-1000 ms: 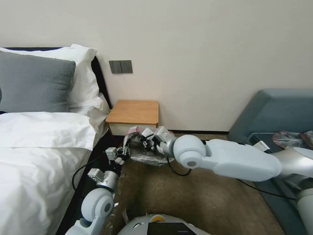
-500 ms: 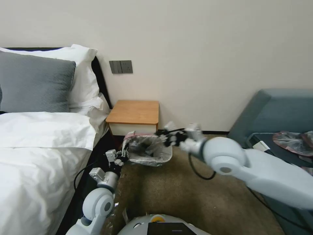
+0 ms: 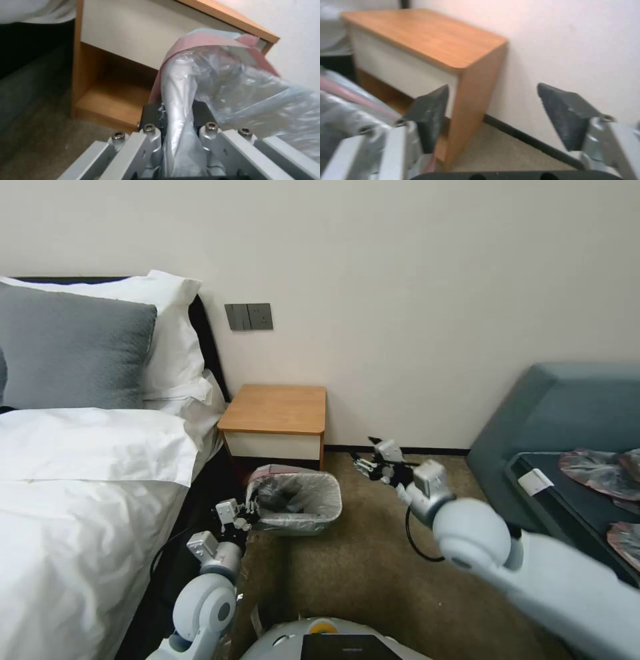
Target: Pick up the garbage bag from the table and place it over the trash can.
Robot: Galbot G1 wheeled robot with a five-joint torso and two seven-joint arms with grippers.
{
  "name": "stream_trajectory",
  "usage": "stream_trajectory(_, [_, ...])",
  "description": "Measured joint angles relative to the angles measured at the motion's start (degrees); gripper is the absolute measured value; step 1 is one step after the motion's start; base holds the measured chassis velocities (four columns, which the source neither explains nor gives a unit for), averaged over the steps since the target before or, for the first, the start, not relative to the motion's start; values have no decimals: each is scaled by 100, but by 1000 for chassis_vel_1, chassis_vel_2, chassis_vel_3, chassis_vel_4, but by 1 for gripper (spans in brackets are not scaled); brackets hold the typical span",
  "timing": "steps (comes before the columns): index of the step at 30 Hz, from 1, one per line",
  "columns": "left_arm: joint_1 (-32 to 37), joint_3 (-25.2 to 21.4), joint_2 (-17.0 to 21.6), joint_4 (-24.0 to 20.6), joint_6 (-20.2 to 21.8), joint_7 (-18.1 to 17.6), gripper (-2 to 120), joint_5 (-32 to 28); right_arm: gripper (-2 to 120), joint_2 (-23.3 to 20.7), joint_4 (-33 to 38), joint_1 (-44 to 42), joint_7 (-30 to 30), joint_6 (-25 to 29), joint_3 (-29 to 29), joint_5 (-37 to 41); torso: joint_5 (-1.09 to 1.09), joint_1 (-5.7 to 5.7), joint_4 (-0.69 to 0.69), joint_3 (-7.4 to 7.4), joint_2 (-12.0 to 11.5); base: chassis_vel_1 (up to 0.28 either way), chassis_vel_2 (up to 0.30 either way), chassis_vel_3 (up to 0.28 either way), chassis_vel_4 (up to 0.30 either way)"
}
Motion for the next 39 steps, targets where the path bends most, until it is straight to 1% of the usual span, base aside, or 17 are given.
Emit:
stream_trajectory(1, [-4,18,21,15,9,1,8,-35,75,315,39,-612,-84,21,485,-285,0,0,0,0,0,0,0,0,0])
stream_trajectory(3, [12,33,54,39,16,0,8,-50,86,862,78,-1660,-323,99,1134,-875,-1,0,1,0,0,0,0,0,0])
stream_trajectory(4, [27,39,59,50,19,-1,8,-56,89,1094,81,-2005,-459,190,1336,-1189,0,0,3,0,0,0,0,0,0])
stream_trajectory(5, [27,39,59,50,19,-1,8,-56,89,1094,81,-2005,-459,190,1336,-1189,0,0,3,0,0,0,0,0,0])
stream_trajectory(6, [35,45,65,58,24,-1,8,-61,94,1358,79,-2323,-627,316,1533,-1535,-2,0,1,0,0,0,0,0,0])
stream_trajectory(7, [48,62,62,66,33,-7,8,-62,98,1744,68,-2682,-855,506,1776,-2004,-3,0,4,0,0,0,0,0,0])
stream_trajectory(8, [56,81,58,67,39,-18,8,-63,99,2028,68,-2891,-1052,628,1909,-2328,-2,0,3,0,0,0,0,0,0])
stream_trajectory(9, [56,81,58,67,39,-18,8,-63,99,2028,68,-2891,-1052,628,1909,-2328,-2,0,3,0,0,0,0,0,0])
stream_trajectory(10, [63,102,57,67,51,-28,8,-68,100,2255,68,-3034,-1191,706,1994,-2572,-1,0,4,0,0,0,0,0,0])
stream_trajectory(11, [73,143,59,62,76,-53,8,-83,100,2575,81,-3220,-1333,840,2074,-2919,-1,0,2,0,0,0,0,0,0])
stream_trajectory(13, [84,261,74,36,116,-109,8,-93,100,3117,126,-3519,-1493,1112,2108,-3497,-2,0,4,0,0,0,0,0,0])
stream_trajectory(14, [84,261,74,36,116,-109,8,-93,100,3117,126,-3519,-1493,1112,2108,-3497,-2,0,4,0,0,0,0,0,0])
stream_trajectory(17, [94,547,104,36,140,-233,8,-40,100,3668,177,-3845,-1657,1382,2050,-4156,-3,-1,3,0,0,0,0,0,0])
stream_trajectory(21, [104,811,86,94,260,-374,8,83,100,3868,204,-3925,-1667,1479,2021,-4379,-2,0,4,0,0,0,0,0,0])
stream_trajectory(23, [104,862,81,118,286,-412,8,95,100,3891,212,-3929,-1667,1488,2032,-4401,-1,0,4,0,0,0,0,0,0])
stream_trajectory(29, [-1,1143,41,384,422,-613,8,162,100,4048,274,-4072,-1633,1563,2160,-4470,-1,0,3,0,0,0,0,0,0])
stream_trajectory(39, [-128,1303,-55,684,531,-776,8,162,100,4139,280,-4222,-1606,1686,2202,-4575,-1,0,4,0,0,0,0,0,0])
